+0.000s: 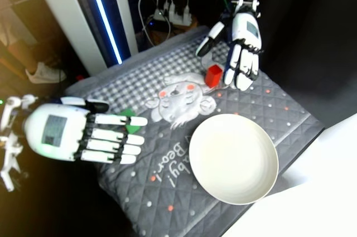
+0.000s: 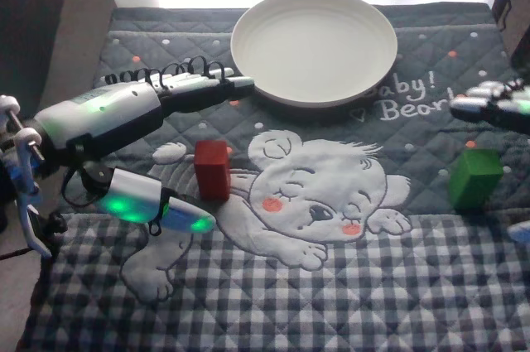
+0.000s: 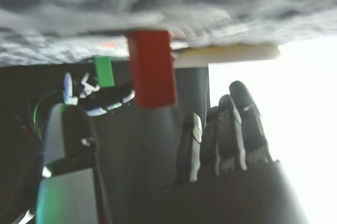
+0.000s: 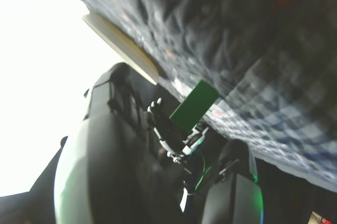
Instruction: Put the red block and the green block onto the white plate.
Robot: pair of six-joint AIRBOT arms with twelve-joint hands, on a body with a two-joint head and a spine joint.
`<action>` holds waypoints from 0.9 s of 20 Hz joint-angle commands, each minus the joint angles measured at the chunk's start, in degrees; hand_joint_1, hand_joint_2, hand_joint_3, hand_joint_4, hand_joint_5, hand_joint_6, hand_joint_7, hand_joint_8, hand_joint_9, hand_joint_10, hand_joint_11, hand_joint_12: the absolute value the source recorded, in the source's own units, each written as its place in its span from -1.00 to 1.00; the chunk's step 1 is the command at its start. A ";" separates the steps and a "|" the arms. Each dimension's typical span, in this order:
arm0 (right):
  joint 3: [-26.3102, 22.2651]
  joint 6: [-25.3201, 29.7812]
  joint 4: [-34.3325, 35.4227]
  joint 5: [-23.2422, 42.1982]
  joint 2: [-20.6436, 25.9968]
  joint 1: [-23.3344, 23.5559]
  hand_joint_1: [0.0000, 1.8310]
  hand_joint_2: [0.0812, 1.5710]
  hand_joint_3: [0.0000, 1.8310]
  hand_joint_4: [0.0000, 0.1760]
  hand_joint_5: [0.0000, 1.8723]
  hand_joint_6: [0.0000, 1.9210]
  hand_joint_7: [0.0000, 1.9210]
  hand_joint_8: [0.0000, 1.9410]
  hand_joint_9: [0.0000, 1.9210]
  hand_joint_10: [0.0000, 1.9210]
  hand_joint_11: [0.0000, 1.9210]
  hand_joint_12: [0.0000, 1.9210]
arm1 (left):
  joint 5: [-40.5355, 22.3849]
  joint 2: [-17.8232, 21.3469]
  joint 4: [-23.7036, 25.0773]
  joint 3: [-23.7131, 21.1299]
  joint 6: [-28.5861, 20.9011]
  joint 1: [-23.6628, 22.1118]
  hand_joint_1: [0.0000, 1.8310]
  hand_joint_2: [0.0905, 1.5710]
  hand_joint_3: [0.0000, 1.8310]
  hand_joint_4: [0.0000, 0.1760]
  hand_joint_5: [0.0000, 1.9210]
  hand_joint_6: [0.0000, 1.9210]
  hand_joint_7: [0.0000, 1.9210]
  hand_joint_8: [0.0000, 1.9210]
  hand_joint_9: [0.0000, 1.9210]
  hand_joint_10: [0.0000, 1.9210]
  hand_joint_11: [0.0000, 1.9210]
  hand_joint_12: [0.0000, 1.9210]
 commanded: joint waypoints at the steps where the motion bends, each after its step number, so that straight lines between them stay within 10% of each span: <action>1: 0.29 0.45 0.23 6.50 0.22 1.77 -0.14 0.05 -1.00 0.93 -0.84 -1.00 -0.83 -0.99 -0.83 -0.99 -1.00 -0.42 | -7.82 0.50 -1.14 0.09 -1.17 -0.53 -0.01 -0.01 -1.00 -0.12 -0.85 -1.00 -0.90 -1.00 -0.87 -0.99 -1.00 -0.29; 5: 0.57 1.07 -0.73 5.93 0.23 2.15 -0.10 0.02 -1.00 1.00 -0.82 -1.00 -0.80 -1.00 -0.82 -1.00 -1.00 -0.47 | -7.59 0.07 -0.97 0.46 -1.34 -0.85 0.00 -0.01 -1.00 0.09 -0.89 -1.00 -0.92 -1.00 -0.88 -1.00 -1.00 -0.26; 7: 0.62 1.07 -0.71 5.76 0.06 2.24 -0.15 0.03 -1.00 0.94 -0.80 -1.00 -0.77 -1.00 -0.77 -1.00 -1.00 -0.33 | -6.95 -0.19 -0.60 0.61 -1.33 -1.39 0.03 0.02 -0.99 -0.63 -0.85 -0.99 -0.90 -0.99 -0.87 -1.00 -1.00 -0.30; 13: 1.31 1.07 -0.72 4.00 -1.33 2.26 -0.18 0.00 -1.00 0.78 -0.75 -1.00 -0.72 -1.00 -0.73 -1.00 -1.00 -0.27 | -3.85 -1.98 2.63 1.50 -2.17 -2.97 0.06 0.05 -1.00 -1.00 -0.72 -1.00 -0.60 -0.99 -0.57 -0.97 -0.86 -0.13; 18: 1.64 1.07 -0.72 3.59 -2.22 2.26 0.12 0.04 -1.00 -0.33 -0.42 -1.00 -0.27 -0.99 -0.27 -0.96 -0.65 -0.01 | -2.01 -2.57 4.03 2.06 -2.51 -3.59 0.16 0.07 -1.00 -1.00 -0.47 -1.00 -0.43 -1.00 -0.47 -1.00 -0.91 -0.02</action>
